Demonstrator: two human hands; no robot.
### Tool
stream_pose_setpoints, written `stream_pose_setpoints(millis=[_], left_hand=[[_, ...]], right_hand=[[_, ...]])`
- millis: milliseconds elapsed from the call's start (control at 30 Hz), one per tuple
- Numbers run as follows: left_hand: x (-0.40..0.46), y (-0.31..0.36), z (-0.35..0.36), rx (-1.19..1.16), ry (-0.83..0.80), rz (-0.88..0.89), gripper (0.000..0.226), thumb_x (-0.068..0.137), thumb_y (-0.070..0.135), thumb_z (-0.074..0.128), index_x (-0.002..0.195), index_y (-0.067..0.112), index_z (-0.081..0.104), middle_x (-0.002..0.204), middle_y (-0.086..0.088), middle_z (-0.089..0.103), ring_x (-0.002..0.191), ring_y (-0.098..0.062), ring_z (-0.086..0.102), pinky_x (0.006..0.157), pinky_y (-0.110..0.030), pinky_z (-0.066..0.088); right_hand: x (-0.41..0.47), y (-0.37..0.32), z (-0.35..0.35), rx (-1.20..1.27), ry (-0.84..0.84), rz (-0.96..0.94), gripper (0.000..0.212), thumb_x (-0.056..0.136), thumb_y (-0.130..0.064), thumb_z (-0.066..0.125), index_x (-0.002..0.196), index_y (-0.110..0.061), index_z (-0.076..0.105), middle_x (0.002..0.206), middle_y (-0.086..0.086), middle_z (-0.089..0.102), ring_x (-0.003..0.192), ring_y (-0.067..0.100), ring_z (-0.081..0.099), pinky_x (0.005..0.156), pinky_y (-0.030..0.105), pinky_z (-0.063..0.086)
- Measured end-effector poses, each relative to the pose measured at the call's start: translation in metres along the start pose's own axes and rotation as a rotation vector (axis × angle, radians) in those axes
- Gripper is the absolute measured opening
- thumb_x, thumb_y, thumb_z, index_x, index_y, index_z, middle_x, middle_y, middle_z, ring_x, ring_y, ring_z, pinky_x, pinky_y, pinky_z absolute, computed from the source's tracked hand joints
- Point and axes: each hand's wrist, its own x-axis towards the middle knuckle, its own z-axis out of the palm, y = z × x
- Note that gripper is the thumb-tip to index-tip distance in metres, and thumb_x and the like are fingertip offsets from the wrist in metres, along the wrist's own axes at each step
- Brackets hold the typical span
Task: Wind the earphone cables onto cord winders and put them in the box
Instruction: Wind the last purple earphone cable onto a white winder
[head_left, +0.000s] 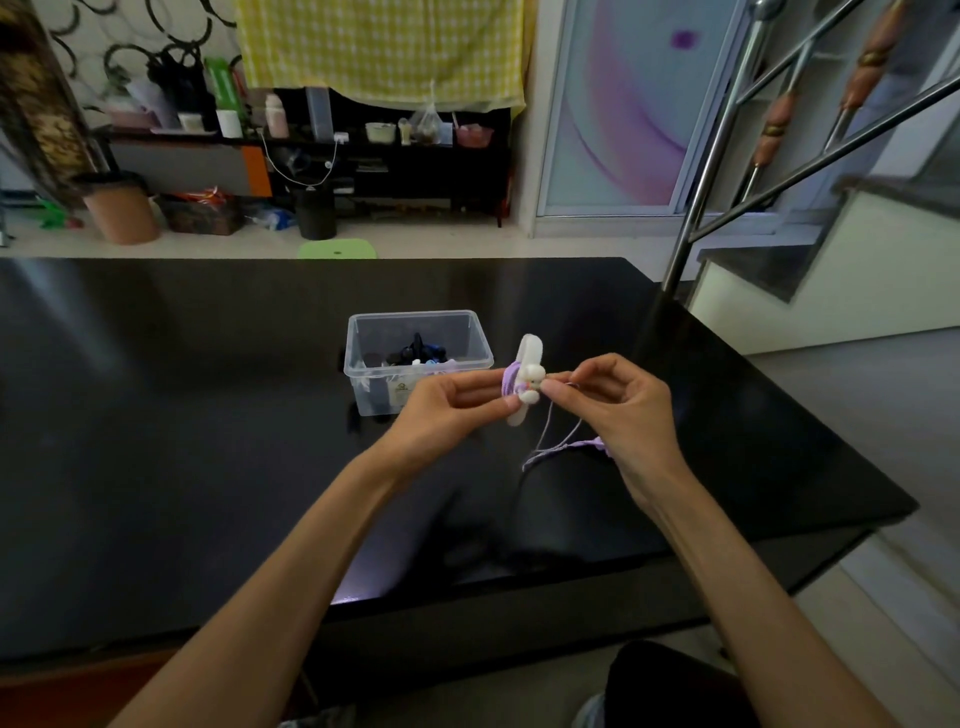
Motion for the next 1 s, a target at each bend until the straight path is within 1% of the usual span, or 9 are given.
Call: stream_pose_setpoints(millis=[67, 133, 267, 433, 500, 600, 700, 867, 1000], left_hand=[[-0.001, -0.003, 0.003, 0.048, 0.024, 0.042, 0.032, 0.082, 0.003, 0.068, 0.113, 0.01, 0.064, 0.104, -0.005, 0.072, 0.09, -0.002, 0.068, 0.076, -0.011, 0.05], [-0.002, -0.005, 0.005, 0.073, 0.012, 0.054, 0.029, 0.081, 0.004, 0.069, 0.108, 0.014, 0.064, 0.095, 0.002, 0.073, 0.09, -0.006, 0.069, 0.076, -0.014, 0.051], [-0.004, -0.002, 0.007, 0.057, -0.035, 0.036, 0.035, 0.084, 0.005, 0.066, 0.114, 0.022, 0.062, 0.089, 0.014, 0.073, 0.093, -0.001, 0.068, 0.076, -0.011, 0.05], [-0.009, -0.001, 0.01, -0.024, -0.045, -0.026, 0.029, 0.088, 0.018, 0.063, 0.117, 0.016, 0.065, 0.1, 0.002, 0.074, 0.097, -0.009, 0.068, 0.079, -0.017, 0.053], [-0.009, 0.0, 0.01, -0.04, -0.046, -0.043, 0.03, 0.088, 0.017, 0.063, 0.118, 0.017, 0.064, 0.1, 0.0, 0.074, 0.095, -0.011, 0.069, 0.079, -0.019, 0.054], [-0.008, 0.001, 0.011, -0.09, -0.061, -0.085, 0.025, 0.088, 0.017, 0.062, 0.113, 0.021, 0.066, 0.1, -0.001, 0.074, 0.093, -0.013, 0.07, 0.08, -0.021, 0.055], [-0.006, 0.0, 0.012, -0.137, -0.04, -0.131, 0.021, 0.087, 0.014, 0.063, 0.106, 0.022, 0.068, 0.099, -0.003, 0.074, 0.092, -0.015, 0.071, 0.08, -0.021, 0.056], [-0.007, 0.0, 0.01, -0.134, -0.079, -0.134, 0.028, 0.086, 0.014, 0.064, 0.114, 0.013, 0.067, 0.103, -0.006, 0.073, 0.098, -0.017, 0.069, 0.083, -0.023, 0.055], [-0.005, 0.0, 0.012, -0.174, -0.068, -0.191, 0.031, 0.087, 0.017, 0.064, 0.117, 0.012, 0.066, 0.104, -0.009, 0.073, 0.097, -0.02, 0.07, 0.084, -0.026, 0.056]], right_hand=[[-0.002, 0.002, 0.002, -0.01, -0.011, -0.017, 0.018, 0.07, 0.002, 0.076, 0.079, -0.005, 0.062, 0.075, -0.004, 0.073, 0.077, 0.009, 0.072, 0.069, 0.014, 0.053], [-0.002, 0.003, 0.003, -0.021, -0.022, -0.036, 0.018, 0.07, 0.003, 0.076, 0.078, -0.004, 0.061, 0.076, -0.003, 0.073, 0.078, 0.01, 0.072, 0.07, 0.015, 0.053], [0.001, 0.002, -0.002, -0.021, -0.026, -0.018, 0.019, 0.069, 0.002, 0.076, 0.078, -0.007, 0.062, 0.076, -0.005, 0.073, 0.077, 0.006, 0.071, 0.068, 0.013, 0.052], [0.004, 0.005, -0.009, -0.073, -0.091, 0.059, 0.021, 0.069, -0.002, 0.077, 0.083, -0.014, 0.067, 0.084, 0.0, 0.071, 0.078, 0.006, 0.069, 0.071, 0.016, 0.053], [0.005, 0.007, -0.011, -0.118, -0.122, 0.111, 0.022, 0.072, -0.009, 0.077, 0.09, -0.018, 0.069, 0.09, 0.0, 0.072, 0.084, 0.009, 0.069, 0.073, 0.018, 0.054], [0.004, 0.006, -0.014, -0.106, -0.278, 0.259, 0.027, 0.074, -0.027, 0.071, 0.1, -0.02, 0.071, 0.096, 0.001, 0.074, 0.094, 0.014, 0.07, 0.082, 0.024, 0.056], [0.004, 0.005, -0.019, -0.148, -0.362, 0.266, 0.04, 0.07, -0.035, 0.068, 0.107, -0.018, 0.07, 0.1, 0.002, 0.074, 0.097, 0.013, 0.069, 0.087, 0.026, 0.054], [0.002, 0.004, -0.023, -0.171, -0.343, 0.237, 0.036, 0.071, -0.035, 0.067, 0.101, -0.017, 0.072, 0.097, 0.001, 0.074, 0.093, 0.014, 0.07, 0.082, 0.025, 0.056], [0.002, 0.003, -0.02, -0.084, -0.351, 0.32, 0.029, 0.073, -0.032, 0.064, 0.097, -0.017, 0.071, 0.092, 0.001, 0.075, 0.088, 0.012, 0.071, 0.071, 0.019, 0.055]])
